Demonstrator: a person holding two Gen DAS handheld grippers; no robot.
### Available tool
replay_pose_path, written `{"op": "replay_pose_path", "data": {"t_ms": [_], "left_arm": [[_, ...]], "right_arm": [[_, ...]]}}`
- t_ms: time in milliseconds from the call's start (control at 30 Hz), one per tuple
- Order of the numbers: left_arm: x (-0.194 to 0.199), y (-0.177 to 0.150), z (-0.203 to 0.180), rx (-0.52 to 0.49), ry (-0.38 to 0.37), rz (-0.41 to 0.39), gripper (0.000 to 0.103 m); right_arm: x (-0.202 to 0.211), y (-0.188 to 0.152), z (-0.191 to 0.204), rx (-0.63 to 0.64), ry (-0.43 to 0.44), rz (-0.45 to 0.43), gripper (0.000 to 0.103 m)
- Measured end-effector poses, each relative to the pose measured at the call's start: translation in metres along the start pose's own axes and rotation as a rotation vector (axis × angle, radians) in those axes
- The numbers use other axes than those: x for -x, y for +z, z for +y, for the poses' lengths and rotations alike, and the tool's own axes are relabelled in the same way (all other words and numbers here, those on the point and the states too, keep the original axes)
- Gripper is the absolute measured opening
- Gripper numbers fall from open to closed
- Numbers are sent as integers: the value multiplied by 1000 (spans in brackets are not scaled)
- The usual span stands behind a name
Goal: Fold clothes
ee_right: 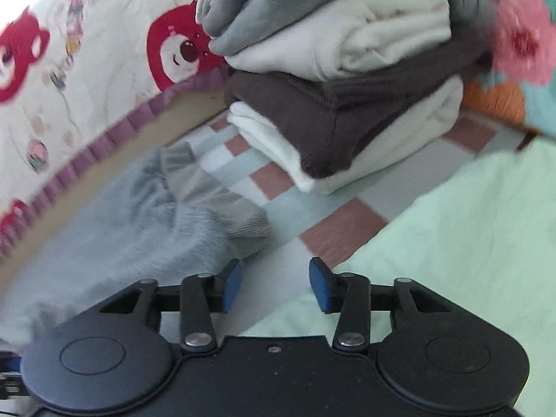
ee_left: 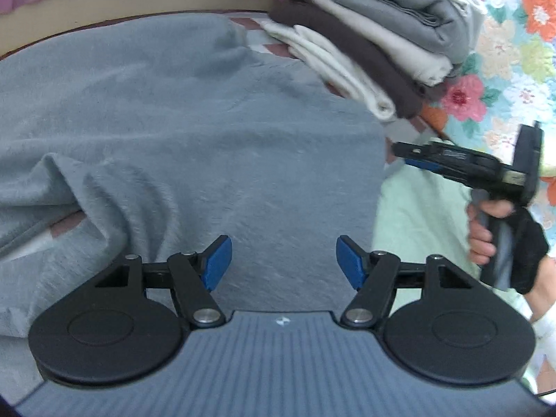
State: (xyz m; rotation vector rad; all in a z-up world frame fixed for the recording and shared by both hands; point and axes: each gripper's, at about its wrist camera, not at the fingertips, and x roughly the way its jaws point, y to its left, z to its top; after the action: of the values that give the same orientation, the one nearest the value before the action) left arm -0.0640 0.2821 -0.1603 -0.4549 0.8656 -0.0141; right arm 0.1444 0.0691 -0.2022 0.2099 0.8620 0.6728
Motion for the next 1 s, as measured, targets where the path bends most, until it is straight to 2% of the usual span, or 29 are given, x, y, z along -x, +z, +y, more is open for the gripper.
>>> {"op": "replay_pose_path", "data": {"t_ms": [33, 100, 233, 267, 300, 333, 367, 400, 433, 533, 600, 700, 767, 800, 867, 933, 1000], "left_arm": [[0, 1, 3, 11, 9, -7, 66], [6, 3, 12, 53, 25, -33, 66], [29, 8, 36, 141, 74, -106, 66], [37, 9, 43, 165, 89, -127, 66], [46, 11, 52, 194, 107, -151, 66], [57, 11, 61, 222, 126, -176, 66], [69, 10, 72, 253, 150, -201, 66], [85, 8, 86, 292, 182, -231, 66], [102, 5, 100, 334, 214, -262, 66], [159, -15, 152, 485, 300, -360, 66], [195, -35, 194, 581, 378, -404, 66], [242, -72, 270, 705, 588, -404, 66], [266, -99, 325, 796, 722, -387, 66], [277, -113, 349, 846, 753, -392, 66], [297, -139, 392, 950, 773, -439, 66], [310, -161, 424, 1058, 734, -518, 66], [314, -176, 450, 1139, 719, -572, 66]], "right_arm": [[0, -1, -3, -42, 38, 5, 53], [-2, -2, -7, -115, 107, 14, 63], [-32, -7, 8, -148, 186, 56, 76], [-45, -5, 12, -138, 170, 54, 82], [-59, -2, 14, -129, 136, 54, 82], [-67, 2, 23, -81, 111, 54, 76], [-75, 5, 31, -33, 87, 55, 36], [-77, 10, 42, 35, 82, 58, 16], [-70, 16, 52, 92, 83, 31, 15], [-40, 22, 75, 277, -21, -103, 12], [-51, 16, 71, 290, -70, -53, 12], [-68, 6, 64, 308, -144, 25, 13], [-67, 1, 65, 289, -152, 16, 15], [-67, -2, 67, 288, -160, 17, 16], [-69, -7, 72, 337, -176, 24, 18], [-72, -7, 76, 387, -187, 22, 19], [-71, -8, 77, 419, -190, 24, 25]]}}
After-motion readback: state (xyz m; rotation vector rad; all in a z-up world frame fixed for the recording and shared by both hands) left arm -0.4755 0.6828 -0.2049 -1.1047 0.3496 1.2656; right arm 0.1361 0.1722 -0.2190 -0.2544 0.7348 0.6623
